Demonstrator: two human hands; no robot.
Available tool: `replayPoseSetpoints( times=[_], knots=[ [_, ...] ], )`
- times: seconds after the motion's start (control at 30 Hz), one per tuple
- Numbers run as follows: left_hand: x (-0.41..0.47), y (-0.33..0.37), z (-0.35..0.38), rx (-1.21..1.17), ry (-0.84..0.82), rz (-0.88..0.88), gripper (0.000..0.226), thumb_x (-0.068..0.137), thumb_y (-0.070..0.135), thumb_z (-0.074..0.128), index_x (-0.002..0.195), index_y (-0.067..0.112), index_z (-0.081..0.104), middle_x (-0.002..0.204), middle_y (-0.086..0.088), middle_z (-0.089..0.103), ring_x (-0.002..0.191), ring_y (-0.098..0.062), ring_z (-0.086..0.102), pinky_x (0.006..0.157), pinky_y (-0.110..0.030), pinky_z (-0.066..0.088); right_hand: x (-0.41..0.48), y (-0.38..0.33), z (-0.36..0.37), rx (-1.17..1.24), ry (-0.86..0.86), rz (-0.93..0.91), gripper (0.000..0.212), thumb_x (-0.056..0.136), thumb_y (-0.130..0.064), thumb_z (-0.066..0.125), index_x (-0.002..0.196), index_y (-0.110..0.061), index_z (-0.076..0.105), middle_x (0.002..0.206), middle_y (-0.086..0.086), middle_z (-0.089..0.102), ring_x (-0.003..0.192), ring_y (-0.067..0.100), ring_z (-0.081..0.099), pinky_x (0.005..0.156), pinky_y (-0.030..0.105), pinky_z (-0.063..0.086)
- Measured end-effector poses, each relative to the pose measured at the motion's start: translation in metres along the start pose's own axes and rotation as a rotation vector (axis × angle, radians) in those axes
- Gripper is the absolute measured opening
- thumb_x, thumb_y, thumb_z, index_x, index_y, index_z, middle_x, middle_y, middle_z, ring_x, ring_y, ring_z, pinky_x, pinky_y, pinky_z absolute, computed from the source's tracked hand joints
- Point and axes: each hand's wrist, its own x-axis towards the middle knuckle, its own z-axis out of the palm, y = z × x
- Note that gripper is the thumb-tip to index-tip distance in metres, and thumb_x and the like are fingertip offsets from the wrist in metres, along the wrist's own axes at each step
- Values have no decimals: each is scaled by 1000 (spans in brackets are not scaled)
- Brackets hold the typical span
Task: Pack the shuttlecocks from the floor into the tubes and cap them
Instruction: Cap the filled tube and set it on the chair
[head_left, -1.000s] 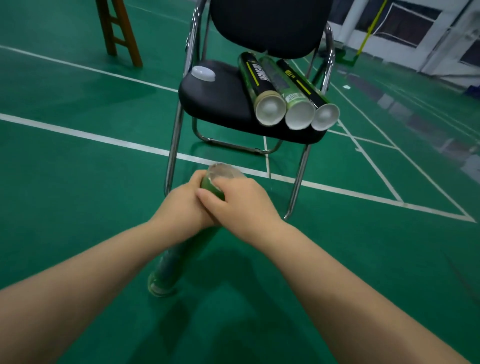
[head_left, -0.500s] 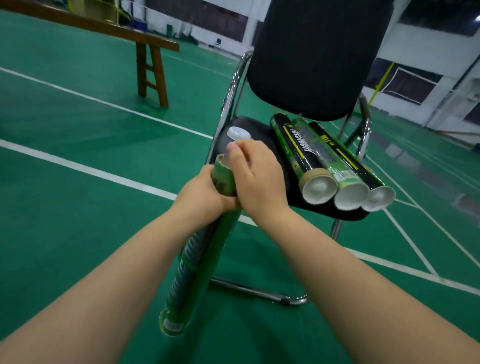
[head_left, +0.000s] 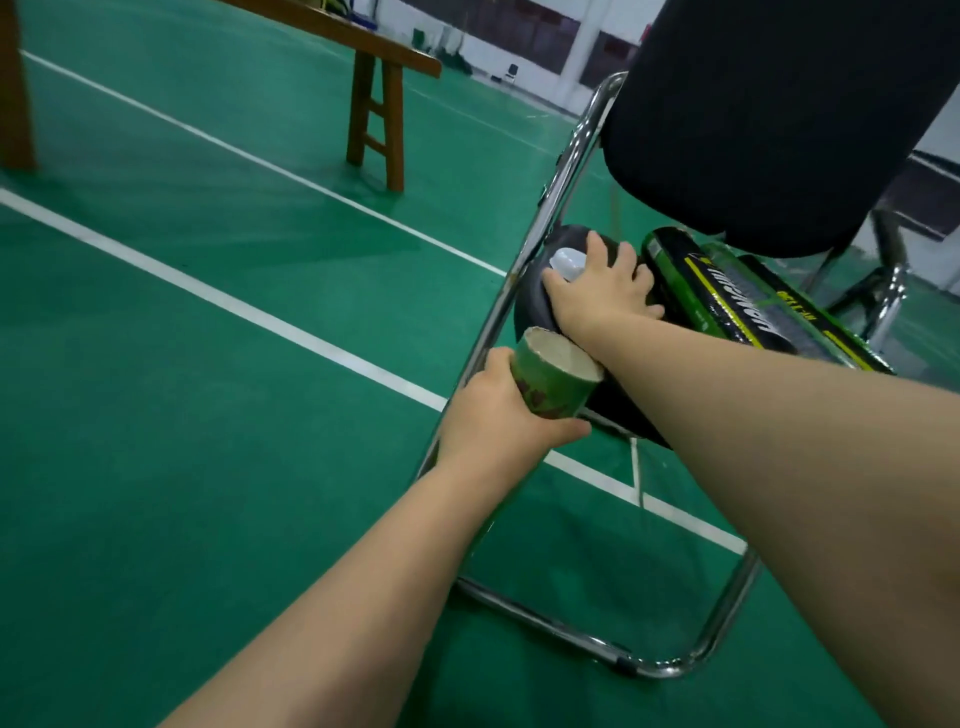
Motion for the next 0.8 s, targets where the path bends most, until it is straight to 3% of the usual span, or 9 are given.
replayPoseSetpoints(
  times=[0.1, 0.17, 0.27, 0.37, 0.53, 0.63, 0.8],
  knots=[
    [3, -5, 1, 2, 2, 23, 61, 63, 43, 80, 106, 22, 42, 96, 6, 58, 88, -16, 53, 72, -27, 45, 11, 3, 7, -44, -14, -96, 62, 91, -54, 34, 146, -38, 13, 158, -3, 2, 144, 32, 3, 112, 58, 12],
    [4, -6, 3, 2, 11, 34, 62, 64, 44, 80, 107, 22, 42, 96, 5, 58, 89, -16, 52, 74, -28, 45, 15, 4, 9, -42, -55, -138, 57, 91, -52, 32, 145, -39, 19, 157, -4, 10, 144, 30, 7, 112, 58, 12],
    [5, -7, 7, 16, 28, 20, 63, 63, 46, 79, 108, 24, 41, 100, 4, 58, 92, -18, 54, 77, -30, 47, 17, 6, 9, -2, -36, -140, 51, 90, -47, 34, 138, -31, 35, 145, 5, 37, 134, 34, 29, 106, 54, 24],
    [6, -6, 8, 8, 36, 4, 61, 62, 46, 79, 105, 27, 40, 97, 7, 58, 91, -17, 55, 76, -29, 47, 12, 5, 9, 49, 115, -139, 49, 86, -46, 44, 127, -19, 39, 130, 10, 47, 120, 37, 40, 95, 49, 33],
    [-1, -1, 7, 5, 43, -8, 63, 62, 45, 80, 107, 25, 40, 99, 7, 58, 90, -16, 54, 74, -29, 46, 9, 13, 7, 147, 101, -117, 61, 79, -60, 53, 123, -20, 39, 124, 11, 52, 114, 37, 46, 90, 45, 42],
    [-7, 2, 7, 18, 31, -18, 65, 62, 47, 80, 109, 24, 42, 101, 5, 58, 91, -17, 54, 76, -29, 46, 3, 21, 2, 83, 28, -216, 68, 75, -70, 49, 125, -24, 47, 121, 12, 56, 111, 37, 52, 90, 43, 45],
    [-25, 8, 7, 4, -29, -45, 66, 62, 47, 80, 111, 24, 42, 100, 5, 57, 92, -18, 54, 78, -27, 46, -24, 39, -19, 64, -65, -290, 60, 76, -63, 57, 121, -23, 51, 121, 9, 42, 105, 31, 52, 87, 37, 43]
  ],
)
